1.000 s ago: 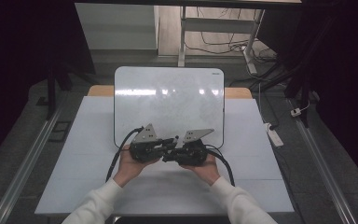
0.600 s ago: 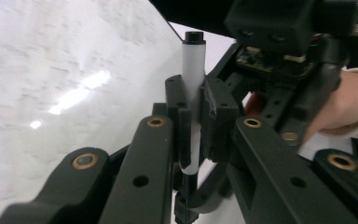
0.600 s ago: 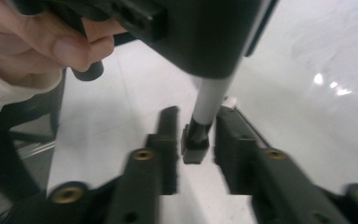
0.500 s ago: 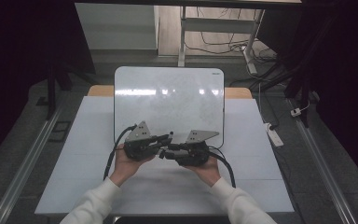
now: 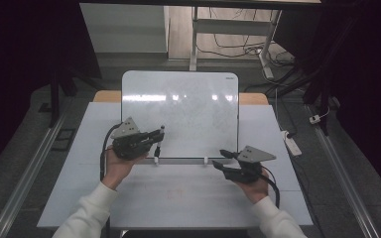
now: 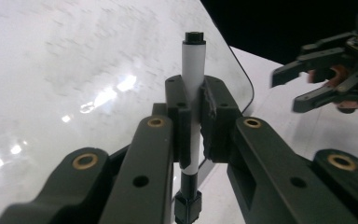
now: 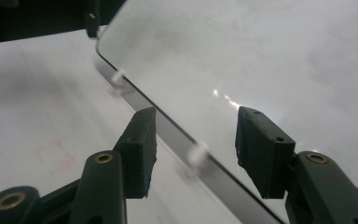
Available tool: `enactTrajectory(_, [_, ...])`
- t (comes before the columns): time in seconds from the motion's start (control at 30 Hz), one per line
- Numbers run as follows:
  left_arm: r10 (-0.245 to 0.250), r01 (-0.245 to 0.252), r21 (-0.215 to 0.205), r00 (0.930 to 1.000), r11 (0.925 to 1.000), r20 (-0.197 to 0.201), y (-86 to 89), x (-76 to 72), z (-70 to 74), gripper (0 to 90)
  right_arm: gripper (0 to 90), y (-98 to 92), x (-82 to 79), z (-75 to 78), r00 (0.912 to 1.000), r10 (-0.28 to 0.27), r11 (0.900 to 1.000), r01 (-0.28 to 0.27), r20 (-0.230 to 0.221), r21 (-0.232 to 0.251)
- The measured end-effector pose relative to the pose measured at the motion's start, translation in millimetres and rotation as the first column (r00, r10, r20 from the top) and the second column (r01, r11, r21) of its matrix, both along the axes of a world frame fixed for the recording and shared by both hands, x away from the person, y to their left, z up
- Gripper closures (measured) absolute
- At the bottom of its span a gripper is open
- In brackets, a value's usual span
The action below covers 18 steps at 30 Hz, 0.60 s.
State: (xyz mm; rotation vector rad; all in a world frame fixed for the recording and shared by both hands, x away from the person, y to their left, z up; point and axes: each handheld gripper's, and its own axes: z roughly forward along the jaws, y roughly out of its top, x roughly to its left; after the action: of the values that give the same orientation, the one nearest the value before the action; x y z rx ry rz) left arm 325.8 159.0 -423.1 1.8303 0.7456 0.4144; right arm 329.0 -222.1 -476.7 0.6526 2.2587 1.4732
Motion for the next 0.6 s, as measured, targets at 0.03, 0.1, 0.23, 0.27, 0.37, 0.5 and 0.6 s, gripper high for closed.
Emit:
enactTrajectory(0.03, [0.004,-0.004,0.001,1.0,1.0,0.001,1.5,0.7,1.0,81.7,48.2,-8.0,-1.6,-0.7,0.9999,-0.013,1.0,0.013,-0.001,0.002])
enactTrajectory(0.1, [0.013,-0.013,0.014,0.9999,0.9998,0.005,4.2,2.9,4.3,81.7,47.8,-23.3,-5.8,-1.6,0.9989,-0.046,0.999,0.046,0.01,-0.01])
enactTrajectory(0.23, [0.034,-0.034,0.024,0.9994,0.9991,0.01,10.0,9.5,14.6,81.7,46.9,-47.3,-12.1,-6.1,0.9953,-0.095,0.995,0.096,0.018,-0.029])
enactTrajectory(0.27, [0.038,-0.038,0.019,0.9992,0.9991,0.008,12.0,12.0,17.8,81.7,46.9,-51.5,-13.4,-7.6,0.9941,-0.107,0.994,0.108,0.012,-0.031])
enactTrajectory(0.37, [0.059,-0.06,0.024,0.9982,0.9979,0.007,17.4,19.9,26.7,81.7,46.8,-60.2,-14.9,-11.4,0.9919,-0.126,0.991,0.127,0.013,-0.042])
enactTrajectory(0.5, [0.086,-0.086,0.031,0.9963,0.9958,0.004,24.2,29.1,34.9,81.7,46.7,-62.7,-14.4,-13.7,0.991,-0.134,0.99,0.134,0.008,-0.047])
enactTrajectory(0.6, [0.109,-0.109,0.042,0.9941,0.9932,0.001,28.8,35.1,39.2,81.7,46.8,-62.5,-13.5,-15.1,0.991,-0.134,0.99,0.134,0.003,-0.054])
